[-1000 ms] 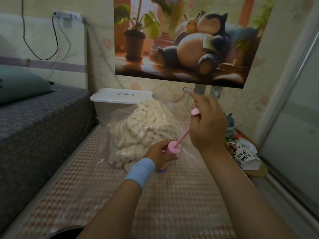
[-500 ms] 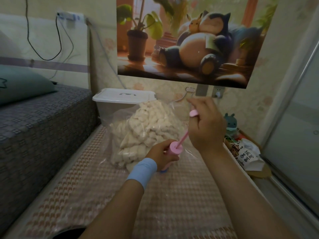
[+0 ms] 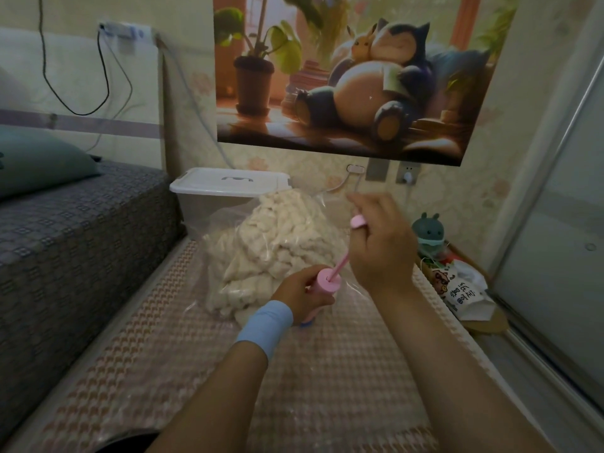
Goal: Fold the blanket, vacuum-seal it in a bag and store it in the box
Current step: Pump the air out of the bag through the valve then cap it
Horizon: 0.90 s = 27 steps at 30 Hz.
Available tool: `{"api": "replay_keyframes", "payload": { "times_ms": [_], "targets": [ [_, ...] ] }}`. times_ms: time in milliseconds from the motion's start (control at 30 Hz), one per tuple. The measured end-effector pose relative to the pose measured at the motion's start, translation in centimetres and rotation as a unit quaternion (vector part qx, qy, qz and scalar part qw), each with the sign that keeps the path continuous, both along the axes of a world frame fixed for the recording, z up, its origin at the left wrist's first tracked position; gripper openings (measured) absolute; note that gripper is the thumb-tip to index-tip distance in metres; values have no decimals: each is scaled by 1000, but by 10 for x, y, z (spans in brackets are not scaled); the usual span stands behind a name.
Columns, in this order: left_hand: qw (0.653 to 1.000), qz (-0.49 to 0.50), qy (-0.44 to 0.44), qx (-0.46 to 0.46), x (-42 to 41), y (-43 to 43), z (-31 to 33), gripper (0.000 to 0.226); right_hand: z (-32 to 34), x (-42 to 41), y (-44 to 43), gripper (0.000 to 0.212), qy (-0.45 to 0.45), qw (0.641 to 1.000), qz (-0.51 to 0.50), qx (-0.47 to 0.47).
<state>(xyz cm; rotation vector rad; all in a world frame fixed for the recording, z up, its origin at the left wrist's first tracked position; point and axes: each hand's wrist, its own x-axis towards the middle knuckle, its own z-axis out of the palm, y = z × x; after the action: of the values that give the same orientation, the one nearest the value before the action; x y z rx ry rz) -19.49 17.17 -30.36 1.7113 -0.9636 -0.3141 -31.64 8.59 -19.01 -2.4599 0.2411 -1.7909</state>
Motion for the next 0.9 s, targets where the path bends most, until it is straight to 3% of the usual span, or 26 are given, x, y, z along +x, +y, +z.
{"api": "replay_keyframes", "payload": {
  "times_ms": [67, 133, 167, 233, 300, 367, 433, 500, 600, 667, 767, 833, 900],
  "targets": [
    [1000, 1, 6, 0, -4, 0, 1, 43, -40, 8, -1, 37, 142, 989, -13, 32],
    [1000, 1, 11, 8, -6, 0, 2, 32, -69, 15, -3, 30, 291, 954, -17, 63],
    [1000, 2, 15, 7, -6, 1, 2, 31, -71, 17, -3, 29, 316, 946, -20, 65],
    [999, 3, 34, -2, -5, 4, 4, 36, -50, 15, 0, 32, 257, 966, -18, 35],
    [1000, 7, 31, -2, 0, 5, 3, 47, -15, 8, 5, 36, 120, 993, -6, -17],
    [1000, 3, 16, 5, 2, 4, 3, 51, 11, 1, 5, 37, 8, 999, 11, -37],
    [1000, 3, 5, 9, 1, 3, 3, 53, 12, 1, 5, 40, -29, 999, 10, -27],
    [1000, 3, 10, 10, -2, 2, 4, 52, -13, 5, 4, 40, 44, 999, -5, 4],
    [1000, 2, 15, 12, -10, 2, 6, 37, -64, 16, -3, 29, 282, 956, -40, 64],
    [1000, 6, 24, 5, -12, 3, 9, 31, -66, 17, -2, 33, 323, 944, -38, 62],
    [1000, 3, 29, 4, -4, 4, 5, 45, -25, 12, 5, 40, 138, 990, -11, -6],
    [1000, -2, 15, 13, 1, 5, 3, 50, 5, 5, 4, 35, 2, 999, -1, -39],
    [1000, -6, 4, 14, 1, 4, 3, 51, 12, 3, 0, 35, -57, 998, -6, -39]
  ]
}}
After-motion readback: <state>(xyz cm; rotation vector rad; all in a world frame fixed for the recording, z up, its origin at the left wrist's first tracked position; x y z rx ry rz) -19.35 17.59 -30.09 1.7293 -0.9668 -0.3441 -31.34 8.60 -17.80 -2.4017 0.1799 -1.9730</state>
